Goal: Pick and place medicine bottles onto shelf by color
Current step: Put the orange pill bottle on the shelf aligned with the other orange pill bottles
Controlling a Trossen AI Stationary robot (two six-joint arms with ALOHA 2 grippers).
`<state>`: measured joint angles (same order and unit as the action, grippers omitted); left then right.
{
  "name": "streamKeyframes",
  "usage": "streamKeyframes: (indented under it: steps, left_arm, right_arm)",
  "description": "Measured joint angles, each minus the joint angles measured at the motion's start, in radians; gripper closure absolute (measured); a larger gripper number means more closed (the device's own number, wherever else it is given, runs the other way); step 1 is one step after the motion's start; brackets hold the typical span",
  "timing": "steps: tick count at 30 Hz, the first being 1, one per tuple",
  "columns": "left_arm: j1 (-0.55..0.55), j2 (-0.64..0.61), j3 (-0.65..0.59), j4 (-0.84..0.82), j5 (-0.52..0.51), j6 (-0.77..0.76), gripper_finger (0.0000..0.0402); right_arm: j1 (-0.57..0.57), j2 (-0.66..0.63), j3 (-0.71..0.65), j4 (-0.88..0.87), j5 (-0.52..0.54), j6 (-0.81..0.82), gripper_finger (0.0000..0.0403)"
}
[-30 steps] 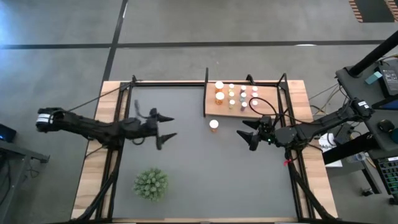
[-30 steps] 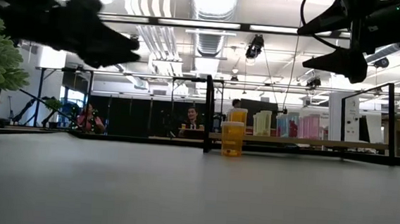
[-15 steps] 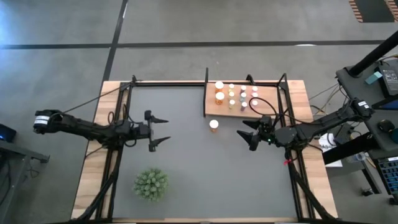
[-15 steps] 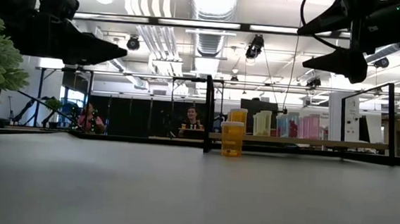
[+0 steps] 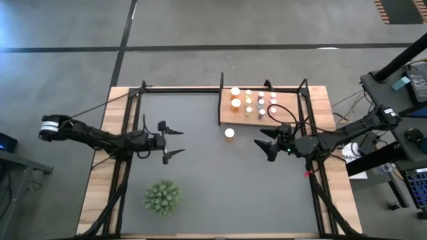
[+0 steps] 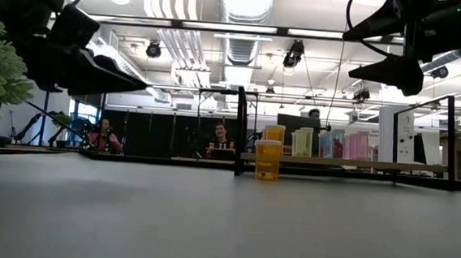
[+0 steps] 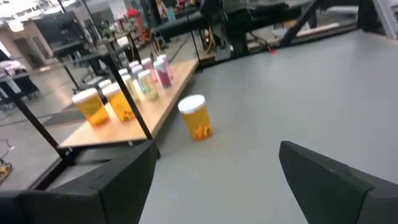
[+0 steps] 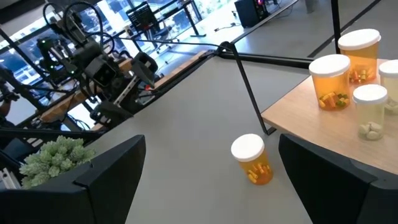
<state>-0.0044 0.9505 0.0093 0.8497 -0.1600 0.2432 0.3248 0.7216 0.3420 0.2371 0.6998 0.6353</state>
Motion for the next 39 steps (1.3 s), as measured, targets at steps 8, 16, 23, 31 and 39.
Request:
streamKeyframes:
  steps: [8,16,23,31,39]
  left_arm:
    - [0.0,0.107,0.0,0.002,-0.002,0.0,0.0079]
    - [0.0,0.153,-0.003,-0.049,-0.002,0.0,0.0079]
    - [0.0,-0.104,-0.003,-0.191,-0.002,0.0,0.0079]
    - [0.0,-0.417,-0.003,-0.205,-0.002,0.0,0.0079]
    - [0.0,-0.648,-0.003,-0.205,-0.002,0.0,0.0079]
  right_arm:
    - [0.0,0.0,0.0,0.0,0.0,0.0,0.0044]
    - [0.0,0.0,0.0,0.0,0.0,0.0,0.0044]
    - [0.0,0.0,0.0,0.002,0.0,0.0,0.0044]
    - [0.0,0.0,0.005,0.007,0.0,0.0,0.0044]
    - [0.0,0.0,0.011,0.008,0.0,-0.009,0.0044]
